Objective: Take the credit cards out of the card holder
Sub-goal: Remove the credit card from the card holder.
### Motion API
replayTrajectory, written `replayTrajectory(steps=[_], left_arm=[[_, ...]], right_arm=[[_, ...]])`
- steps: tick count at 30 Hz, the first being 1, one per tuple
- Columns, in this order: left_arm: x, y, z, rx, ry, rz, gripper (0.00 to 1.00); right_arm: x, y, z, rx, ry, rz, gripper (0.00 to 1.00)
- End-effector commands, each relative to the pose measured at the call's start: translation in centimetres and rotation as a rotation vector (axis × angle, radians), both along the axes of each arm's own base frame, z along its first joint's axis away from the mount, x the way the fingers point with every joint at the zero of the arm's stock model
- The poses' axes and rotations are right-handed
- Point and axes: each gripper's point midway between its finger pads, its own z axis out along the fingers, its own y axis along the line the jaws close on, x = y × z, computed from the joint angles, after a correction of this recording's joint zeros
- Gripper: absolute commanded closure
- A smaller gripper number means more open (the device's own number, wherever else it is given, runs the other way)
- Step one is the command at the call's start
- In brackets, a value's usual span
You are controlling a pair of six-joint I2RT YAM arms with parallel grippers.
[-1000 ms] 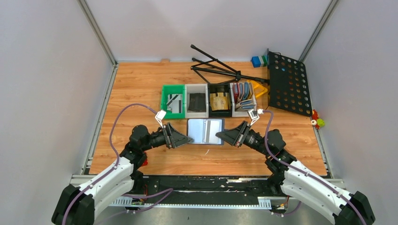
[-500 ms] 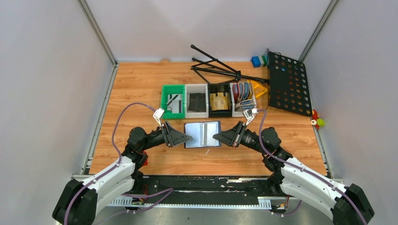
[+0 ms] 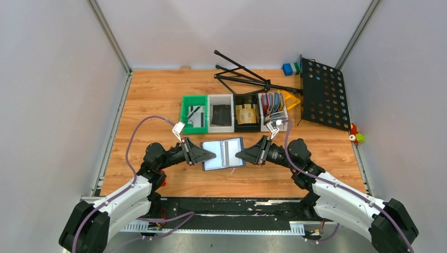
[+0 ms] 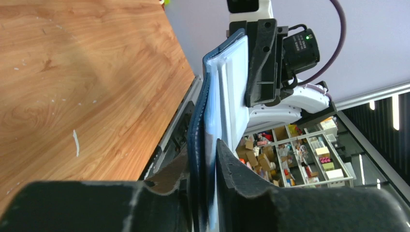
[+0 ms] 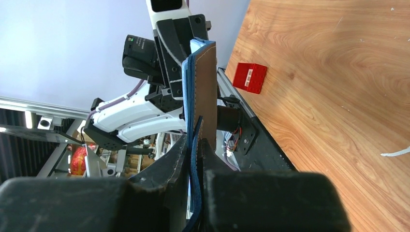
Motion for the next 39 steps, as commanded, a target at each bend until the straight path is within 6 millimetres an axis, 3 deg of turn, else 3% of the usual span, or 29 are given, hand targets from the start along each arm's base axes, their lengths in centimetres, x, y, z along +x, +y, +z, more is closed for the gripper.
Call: replayTrajectory(steps=[1,3,6,9,12,16,18,23,27,31,34,39], left_arm=[[0.4,0.1,-0.2,0.028,-0.041,0.02,0.82],[0.5,0.2,-0.6,0.043,-0.036,0.022,0.99],[0.6,0.2,-1.2,0.072,-0.024,0.031,1.0],[0.9,0.4,-1.5,0.081,-0.013,0.051,1.0],[0.8,0.4,-1.4,0.081,-0.013,0.05,1.0],[0.6,0.3,-0.9,0.064,-0.02,0.037,1.0],[0.5,0.2,-0.4,0.047,-0.024,0.028,1.0],[0.3,0.2,0.2,0.035,-0.033,0.017,1.0],[0.2,0.2,0.3,0.032,-0.032,0.015,1.0],[0.2,0.2,0.5,0.028,-0.034,0.014,1.0],[0.2,0.2,0.4,0.028,-0.033,0.015,1.0],[0.4,0.2,0.1,0.04,-0.03,0.021,1.0]], right_arm=[[-0.4,0.8,2.5,0.032,-0.082,0.042,1.0],[-0.6,1.0,2.4,0.024,-0.089,0.054,0.94],[-0.7,0.9,2.3,0.004,-0.106,0.062,0.76],[-0.4,0.4,1.9,-0.041,-0.106,0.027,0.68],[-0.3,-0.3,1.7,-0.068,-0.116,-0.01,0.68],[-0.3,-0.7,1.3,-0.101,-0.108,-0.025,0.81],[-0.2,-0.8,0.7,-0.135,-0.094,-0.026,0.83],[-0.2,-0.4,0.1,-0.172,-0.09,-0.001,0.67],[-0.3,0.0,-0.4,-0.177,-0.081,0.024,0.65],[-0.3,0.2,-0.7,-0.184,-0.072,0.036,0.68],[-0.3,0.4,-0.8,-0.187,-0.068,0.043,0.82],[-0.5,0.4,-0.4,-0.177,-0.071,0.047,0.95]])
